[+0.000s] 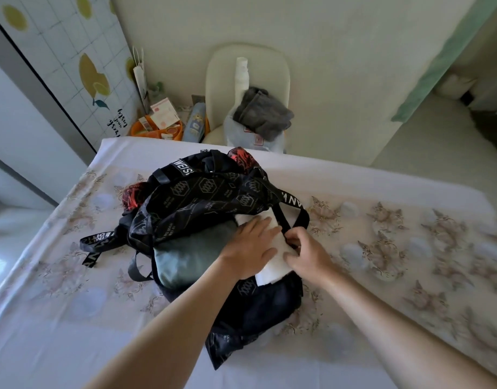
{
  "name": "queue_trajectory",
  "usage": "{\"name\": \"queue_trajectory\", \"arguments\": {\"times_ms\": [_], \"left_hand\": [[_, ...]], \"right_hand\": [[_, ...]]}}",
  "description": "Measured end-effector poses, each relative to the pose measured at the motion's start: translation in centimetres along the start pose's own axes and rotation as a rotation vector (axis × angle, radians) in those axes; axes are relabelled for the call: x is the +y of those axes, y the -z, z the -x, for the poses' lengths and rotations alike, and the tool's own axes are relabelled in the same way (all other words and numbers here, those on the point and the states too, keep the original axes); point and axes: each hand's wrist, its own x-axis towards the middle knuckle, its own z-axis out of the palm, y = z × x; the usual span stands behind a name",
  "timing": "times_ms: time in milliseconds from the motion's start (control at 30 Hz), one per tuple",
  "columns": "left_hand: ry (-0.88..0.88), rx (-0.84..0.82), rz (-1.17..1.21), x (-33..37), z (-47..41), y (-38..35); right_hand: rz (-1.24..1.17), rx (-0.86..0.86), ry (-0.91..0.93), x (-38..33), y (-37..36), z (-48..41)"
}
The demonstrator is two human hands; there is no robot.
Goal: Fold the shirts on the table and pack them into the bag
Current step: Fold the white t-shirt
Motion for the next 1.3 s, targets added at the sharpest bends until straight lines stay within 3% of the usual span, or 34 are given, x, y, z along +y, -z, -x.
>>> {"name": "queue_trajectory", "arguments": {"times_ms": [67, 167, 267, 367, 533, 633, 767, 867, 900, 1000, 1167, 1300], "left_hand": [[0.027, -0.140, -0.033, -0.2, -0.8, -0.5], [0.074, -0.138, -0.033, 0.0, -1.2, -0.5], [-0.032, -0.039, -0.126, 1.7, -0.8, -0.1], [-0.194, -0.098, -0.156, 3.6, -0.1, -0.9], [-0.212, -0.112, -0.210, 2.3, -0.1, -1.9], [-0.182, -0.141, -0.065, 2.0, -0.3, -1.3], [-0.109, -0.242, 0.172, 3.4, -1.2, -0.2], [0.032, 0.085, 0.512, 2.8, 0.4, -0.4], [0.082, 0.210, 0.520, 2.1, 1.2, -0.7], [0.200, 0.397, 0.203, -0.4, 4.3, -1.6], [0.336, 0.066, -0.150, -5.0, 9.7, -2.1], [0.410, 0.050, -0.199, -7.5, 11.1, -2.1]], "right_hand": [[0.171, 0.122, 0.168, 1.2, 0.2, 1.6], [0.461, 0.167, 0.451, 2.8, -0.2, 3.3], [0.477, 0.098, 0.418, 2.8, 0.0, 3.7], [0.531, 0.028, 0.350, 3.6, 0.1, 3.7], [0.609, -0.003, 0.339, 2.2, 2.4, 3.5], [0.566, -0.036, 0.471, -0.4, 4.1, 3.2], [0.575, -0.098, 0.377, -1.2, 4.1, 2.5], [0.563, -0.035, 0.374, -1.1, 3.4, 1.9], [0.581, 0.017, 0.408, -1.2, 2.9, 1.5], [0.606, 0.070, 0.500, -2.9, 0.4, 0.6], [0.888, -0.189, 0.255, -5.4, -5.0, -0.7], [1.012, -0.210, 0.194, -4.8, -6.2, -1.4]]}}
